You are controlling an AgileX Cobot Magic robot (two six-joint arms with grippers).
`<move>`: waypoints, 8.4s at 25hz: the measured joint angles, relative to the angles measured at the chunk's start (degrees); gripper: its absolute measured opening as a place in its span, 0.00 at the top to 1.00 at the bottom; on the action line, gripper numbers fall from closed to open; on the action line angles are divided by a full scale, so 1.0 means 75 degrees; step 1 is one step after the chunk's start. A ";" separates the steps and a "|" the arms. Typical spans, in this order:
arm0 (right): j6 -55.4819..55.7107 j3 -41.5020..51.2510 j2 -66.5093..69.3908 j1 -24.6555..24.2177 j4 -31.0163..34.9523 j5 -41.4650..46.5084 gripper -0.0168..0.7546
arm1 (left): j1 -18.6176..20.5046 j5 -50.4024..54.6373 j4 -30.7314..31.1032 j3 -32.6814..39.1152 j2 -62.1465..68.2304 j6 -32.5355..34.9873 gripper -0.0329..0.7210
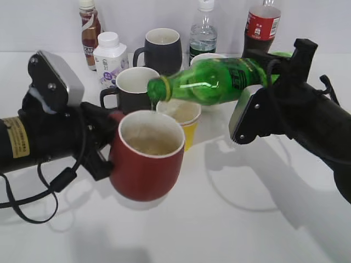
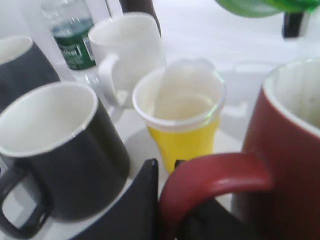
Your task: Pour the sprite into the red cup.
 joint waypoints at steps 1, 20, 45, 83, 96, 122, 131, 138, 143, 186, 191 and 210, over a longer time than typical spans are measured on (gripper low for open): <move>0.0208 0.0000 0.0000 0.0000 0.0016 0.0000 0.49 | 0.0000 -0.0081 -0.0095 0.0000 0.0000 0.0000 0.87; 0.7196 0.0000 -0.0006 0.0000 0.0733 0.0226 0.49 | 0.0361 -0.1105 -0.2150 0.0303 -0.0319 0.0942 0.87; 0.9437 0.0000 0.0137 0.0000 0.1553 0.0806 0.49 | 0.2883 -0.2607 -0.3408 0.0533 0.1338 0.1446 0.87; 0.9429 0.0000 0.0137 0.0000 0.1832 0.0799 0.49 | 0.2900 -0.4162 -0.4935 0.0055 0.3283 0.2043 0.63; 0.9415 -0.0009 0.0154 -0.0844 0.1995 0.0844 0.49 | 0.2900 -0.4330 -0.4938 0.1344 0.2127 0.2034 0.49; 1.0109 -0.0881 0.2102 -0.1242 0.1063 0.0171 0.41 | 0.2745 -0.1191 -0.4878 0.2063 -0.2407 0.1692 0.50; 1.0117 -0.0658 0.2059 -0.1242 0.1063 -0.0235 0.20 | 0.2745 0.1611 -0.4878 0.1485 -0.3964 0.1663 0.50; 1.0117 0.0092 0.1597 -0.1242 0.1030 -0.0142 0.19 | 0.2745 0.4833 -0.4871 0.0260 -0.4854 0.1663 0.51; 1.0154 0.0603 0.1132 -0.1242 0.0986 0.0598 0.19 | 0.2745 0.7536 -0.4814 -0.0823 -0.5426 0.1661 0.52; 1.1145 -0.0298 -1.1524 -0.1242 -0.1451 1.7058 0.21 | 0.2745 1.3754 -0.3795 -0.0652 -1.0682 0.1079 0.52; 1.1154 -0.0202 -1.1987 -0.1242 -0.1462 1.6976 0.21 | 0.2745 1.3120 -0.3845 -0.0330 -1.0682 0.1318 0.53; 1.1145 -0.0187 -1.1996 -0.1394 -0.1462 1.6915 0.21 | 0.2745 1.3034 -0.3850 -0.0315 -1.0682 0.1356 0.57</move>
